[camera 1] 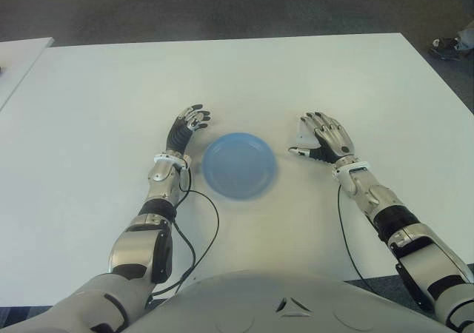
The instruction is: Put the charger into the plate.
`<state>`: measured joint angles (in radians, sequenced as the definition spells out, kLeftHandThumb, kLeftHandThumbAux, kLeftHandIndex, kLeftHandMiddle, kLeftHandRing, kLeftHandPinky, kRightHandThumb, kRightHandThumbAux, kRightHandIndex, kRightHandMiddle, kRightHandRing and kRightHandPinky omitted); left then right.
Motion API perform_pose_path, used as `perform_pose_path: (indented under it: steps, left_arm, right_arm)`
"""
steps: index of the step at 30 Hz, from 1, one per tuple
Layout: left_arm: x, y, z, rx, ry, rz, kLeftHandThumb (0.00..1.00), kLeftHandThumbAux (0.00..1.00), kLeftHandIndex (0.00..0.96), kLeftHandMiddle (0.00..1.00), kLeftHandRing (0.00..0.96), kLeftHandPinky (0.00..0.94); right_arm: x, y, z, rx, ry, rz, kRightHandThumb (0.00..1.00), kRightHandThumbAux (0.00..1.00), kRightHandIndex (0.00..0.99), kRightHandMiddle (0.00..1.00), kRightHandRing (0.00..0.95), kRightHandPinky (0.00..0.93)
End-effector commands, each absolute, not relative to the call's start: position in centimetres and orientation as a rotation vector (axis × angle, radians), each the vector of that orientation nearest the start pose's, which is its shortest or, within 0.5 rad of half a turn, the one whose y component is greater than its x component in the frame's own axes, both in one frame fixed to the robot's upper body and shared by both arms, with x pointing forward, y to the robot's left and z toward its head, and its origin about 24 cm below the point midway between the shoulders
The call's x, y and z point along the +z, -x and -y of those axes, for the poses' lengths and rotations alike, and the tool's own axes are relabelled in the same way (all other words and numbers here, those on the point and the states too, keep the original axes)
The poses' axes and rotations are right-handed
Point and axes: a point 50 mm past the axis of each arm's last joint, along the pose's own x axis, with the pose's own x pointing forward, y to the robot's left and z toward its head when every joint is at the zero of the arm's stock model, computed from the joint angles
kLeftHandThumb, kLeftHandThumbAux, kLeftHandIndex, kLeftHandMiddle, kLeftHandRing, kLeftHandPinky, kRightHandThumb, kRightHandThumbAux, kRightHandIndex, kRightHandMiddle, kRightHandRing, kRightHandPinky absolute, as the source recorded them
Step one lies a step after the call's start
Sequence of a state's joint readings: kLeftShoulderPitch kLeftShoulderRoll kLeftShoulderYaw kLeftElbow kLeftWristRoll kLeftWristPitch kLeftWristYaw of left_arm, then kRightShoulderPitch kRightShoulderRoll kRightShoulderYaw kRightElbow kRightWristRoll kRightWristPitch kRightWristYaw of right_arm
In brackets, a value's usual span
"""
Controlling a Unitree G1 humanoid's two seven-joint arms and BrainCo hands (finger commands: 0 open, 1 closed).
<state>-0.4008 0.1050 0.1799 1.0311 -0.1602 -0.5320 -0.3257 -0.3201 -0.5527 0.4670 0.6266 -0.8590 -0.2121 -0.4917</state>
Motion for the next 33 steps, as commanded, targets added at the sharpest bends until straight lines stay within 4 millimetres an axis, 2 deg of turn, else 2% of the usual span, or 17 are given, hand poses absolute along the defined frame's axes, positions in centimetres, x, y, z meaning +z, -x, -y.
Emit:
perform_pose_path:
  steps: [1,13,33]
  left_arm:
    - [-3.7,-28.6,-18.2,-0.140,0.110,-0.163,0.000,0.490,0.231,0.316,0.311,0.294]
    - [-3.4,-29.0,-18.4,-0.147,0.107,-0.177,0.000,0.489,0.222,0.308,0.301,0.282]
    - [-3.3,-29.1,-18.7,-0.152,0.099,-0.184,0.000,0.502,0.220,0.303,0.299,0.279]
  right_arm:
    - [1.0,-28.3,20.7,0.209,1.468,0.240,0.344,0.088,0.000,0.000,0.000,0.000]
    - [1.7,-27.0,20.5,0.255,1.455,0.270,0.329,0.092,0.000,0.000,0.000,0.000]
    - [1.4,-25.6,20.2,0.287,1.414,0.215,0.296,0.152,0.000,0.000,0.000,0.000]
